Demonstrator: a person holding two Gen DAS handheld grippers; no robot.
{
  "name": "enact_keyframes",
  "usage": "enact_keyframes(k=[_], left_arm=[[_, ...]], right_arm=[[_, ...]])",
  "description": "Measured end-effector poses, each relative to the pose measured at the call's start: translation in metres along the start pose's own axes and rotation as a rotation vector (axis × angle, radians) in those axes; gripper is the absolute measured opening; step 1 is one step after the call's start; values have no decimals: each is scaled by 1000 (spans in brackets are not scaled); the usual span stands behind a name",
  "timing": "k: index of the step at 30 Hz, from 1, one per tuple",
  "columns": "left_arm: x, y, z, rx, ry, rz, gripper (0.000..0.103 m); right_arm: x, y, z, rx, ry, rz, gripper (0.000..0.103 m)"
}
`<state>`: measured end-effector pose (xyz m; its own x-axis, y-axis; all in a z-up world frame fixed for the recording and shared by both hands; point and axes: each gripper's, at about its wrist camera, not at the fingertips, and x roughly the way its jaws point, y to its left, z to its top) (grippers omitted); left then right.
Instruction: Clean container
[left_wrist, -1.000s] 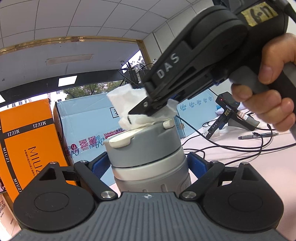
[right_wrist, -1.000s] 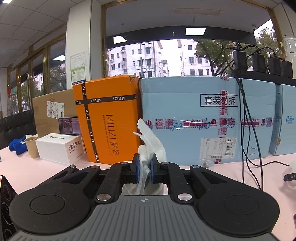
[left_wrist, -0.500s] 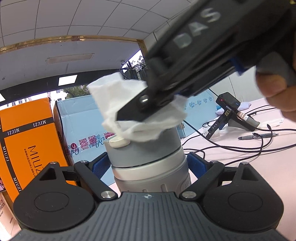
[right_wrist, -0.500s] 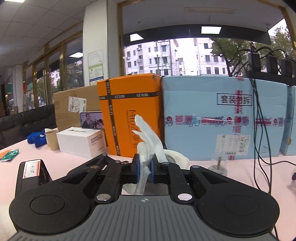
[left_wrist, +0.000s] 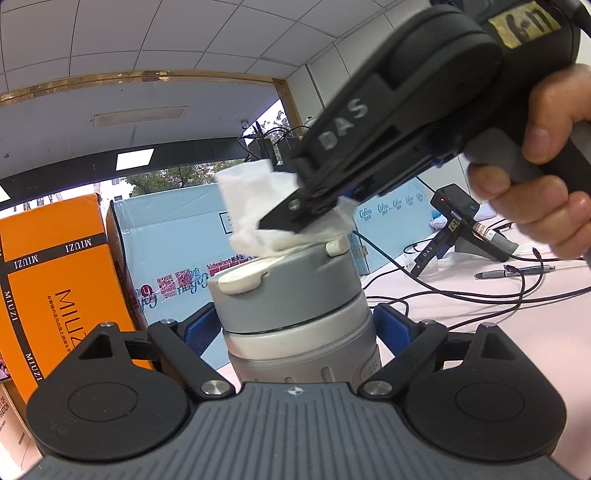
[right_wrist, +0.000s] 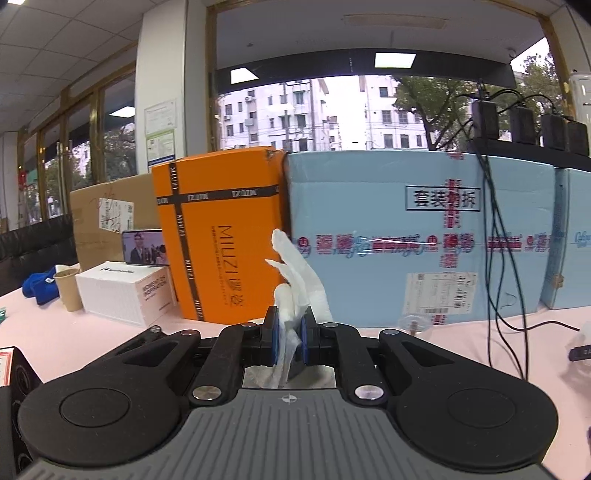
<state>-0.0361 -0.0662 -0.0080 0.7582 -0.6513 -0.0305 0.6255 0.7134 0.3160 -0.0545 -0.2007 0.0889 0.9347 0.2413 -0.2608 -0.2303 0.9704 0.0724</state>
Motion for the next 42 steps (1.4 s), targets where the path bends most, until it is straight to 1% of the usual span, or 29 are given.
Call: enact_keyframes(k=[4, 9, 11, 13, 17, 20, 22, 26, 27, 29, 31, 33, 37, 42], left_arm=[[0, 1, 0, -4, 1, 0, 88], [0, 0, 0, -4, 2, 1, 88], [1, 1, 0, -10, 3, 1, 88], [1, 1, 0, -11, 3, 1, 88], [1, 0, 0, -2, 1, 1, 88], [1, 1, 0, -10, 2, 1, 88], [2, 1, 0, -11, 2, 0, 88], [2, 1, 0, -12, 2, 0, 88], [2, 2, 0, -14, 2, 2, 89], [1, 2, 0, -20, -3, 10, 89], [-2, 3, 1, -27, -16, 14, 93], [-5, 5, 2, -40, -26, 10, 102], [-6, 7, 4, -96, -8, 11, 103], [-8, 5, 12, -147, -4, 45, 103]], right_arm=[[-11, -6, -3, -8, -5, -30, 10], [-26, -4, -12, -20, -10, -22, 11], [-32, 0, -14, -24, -15, -7, 13], [-37, 4, -16, -28, -21, 15, 13], [-38, 14, -16, -19, -20, 85, 13], [-34, 18, -16, -21, -26, 98, 12], [-30, 17, -16, -17, -37, 80, 12], [-28, 11, -20, -80, -72, -67, 13], [-30, 9, -21, -88, -79, -88, 13], [-36, 2, -23, -61, -96, -94, 13], [-44, -6, -26, -11, -127, -97, 13], [-54, -15, -31, 48, -167, -90, 13], [-72, -30, -46, 161, -230, -32, 13], [-88, -42, -67, 241, -247, -8, 13]])
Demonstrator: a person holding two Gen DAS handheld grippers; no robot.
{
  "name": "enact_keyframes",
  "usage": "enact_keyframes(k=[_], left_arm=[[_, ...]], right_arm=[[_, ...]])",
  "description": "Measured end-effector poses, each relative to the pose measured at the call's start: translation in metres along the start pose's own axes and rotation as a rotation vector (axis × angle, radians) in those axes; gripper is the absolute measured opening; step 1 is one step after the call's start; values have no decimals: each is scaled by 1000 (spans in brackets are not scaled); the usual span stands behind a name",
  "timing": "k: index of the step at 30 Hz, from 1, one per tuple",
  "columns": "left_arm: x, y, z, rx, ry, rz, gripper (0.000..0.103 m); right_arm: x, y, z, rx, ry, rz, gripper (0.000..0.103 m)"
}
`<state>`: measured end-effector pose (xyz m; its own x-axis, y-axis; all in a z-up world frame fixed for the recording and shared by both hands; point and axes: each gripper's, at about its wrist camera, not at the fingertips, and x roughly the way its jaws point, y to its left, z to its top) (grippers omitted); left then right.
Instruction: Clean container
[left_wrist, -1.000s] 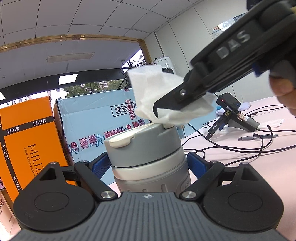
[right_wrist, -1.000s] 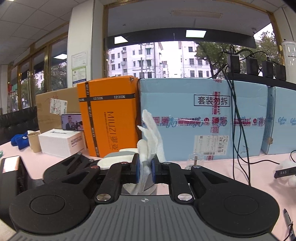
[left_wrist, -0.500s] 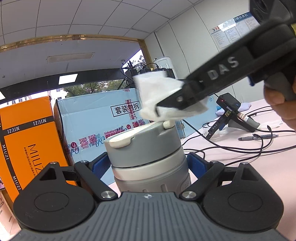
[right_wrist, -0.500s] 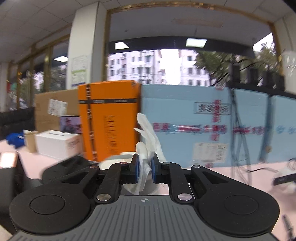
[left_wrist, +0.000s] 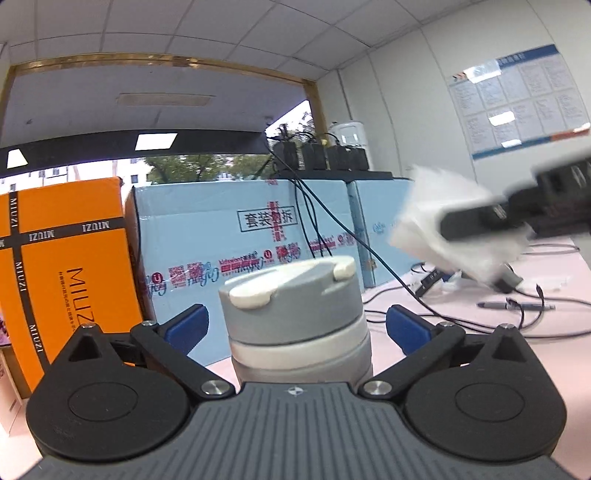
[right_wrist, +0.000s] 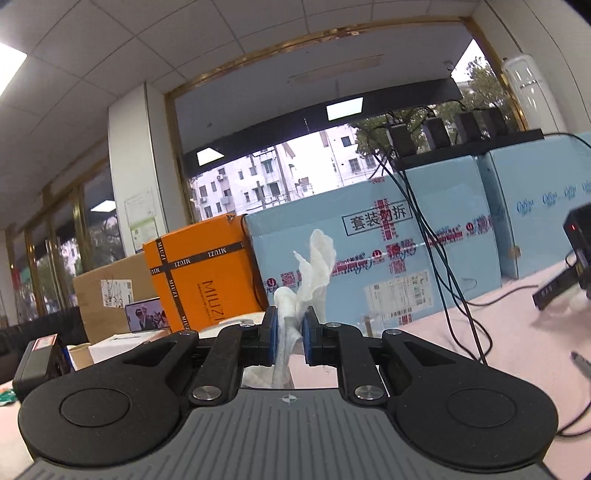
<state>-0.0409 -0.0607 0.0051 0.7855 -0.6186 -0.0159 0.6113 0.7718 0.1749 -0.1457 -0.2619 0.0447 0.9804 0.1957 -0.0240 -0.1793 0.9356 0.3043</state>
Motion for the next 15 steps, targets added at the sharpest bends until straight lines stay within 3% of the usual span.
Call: enact_keyframes(k=[6, 11, 15], left_arm=[[4, -10, 11, -104, 5, 94, 103], [12, -28, 11, -141, 13, 286, 103], [20, -43, 11, -62, 10, 353, 103]], right_arm=[[-11, -22, -19, 125, 43, 17, 13], [-2, -32, -36, 200, 98, 10, 13], [4, -34, -46, 237, 126, 9, 13]])
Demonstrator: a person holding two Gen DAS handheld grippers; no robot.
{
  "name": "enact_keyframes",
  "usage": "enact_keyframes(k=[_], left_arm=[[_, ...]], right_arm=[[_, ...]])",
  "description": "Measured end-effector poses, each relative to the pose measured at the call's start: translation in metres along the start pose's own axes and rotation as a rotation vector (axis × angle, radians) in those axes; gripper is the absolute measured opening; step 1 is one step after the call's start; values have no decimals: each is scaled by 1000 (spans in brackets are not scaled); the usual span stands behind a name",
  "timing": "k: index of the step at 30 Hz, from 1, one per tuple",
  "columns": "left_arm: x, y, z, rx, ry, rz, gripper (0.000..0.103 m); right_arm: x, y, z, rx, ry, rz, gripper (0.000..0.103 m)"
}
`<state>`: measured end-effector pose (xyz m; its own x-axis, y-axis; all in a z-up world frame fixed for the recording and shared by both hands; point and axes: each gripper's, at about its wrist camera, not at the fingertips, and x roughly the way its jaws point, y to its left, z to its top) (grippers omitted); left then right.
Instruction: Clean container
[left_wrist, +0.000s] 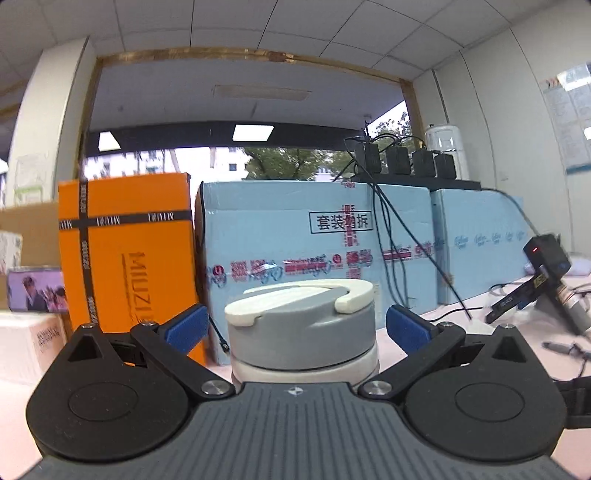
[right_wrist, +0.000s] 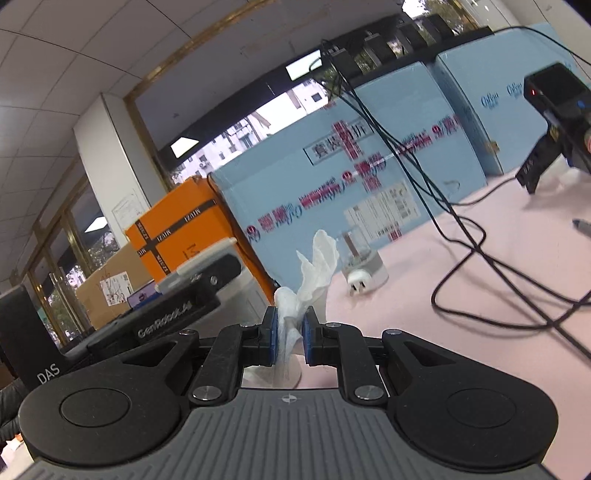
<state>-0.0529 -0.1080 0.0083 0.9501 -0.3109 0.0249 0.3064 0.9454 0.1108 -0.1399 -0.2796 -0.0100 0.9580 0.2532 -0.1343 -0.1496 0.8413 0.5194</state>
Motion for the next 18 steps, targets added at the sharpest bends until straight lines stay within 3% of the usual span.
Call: enact_keyframes(k=[2, 3, 5, 9, 16, 18], left_arm=[[4, -1, 0, 0, 14, 1, 100], [6, -1, 0, -1, 25, -7, 90], [9, 2, -2, 6, 45, -31, 81], [9, 18, -1, -12, 61, -118, 81], [17, 53, -1, -2, 60, -368, 81], [17, 58, -1, 1, 54, -398, 82]], right_arm=[[0, -2, -2, 19, 6, 5, 13], [0, -2, -2, 22, 7, 5, 13], [0, -2, -3, 25, 10, 7, 13], [-1, -1, -3, 24, 15, 16, 13], [2, 3, -8, 28, 39, 43, 13], [3, 4, -9, 38, 44, 62, 13]])
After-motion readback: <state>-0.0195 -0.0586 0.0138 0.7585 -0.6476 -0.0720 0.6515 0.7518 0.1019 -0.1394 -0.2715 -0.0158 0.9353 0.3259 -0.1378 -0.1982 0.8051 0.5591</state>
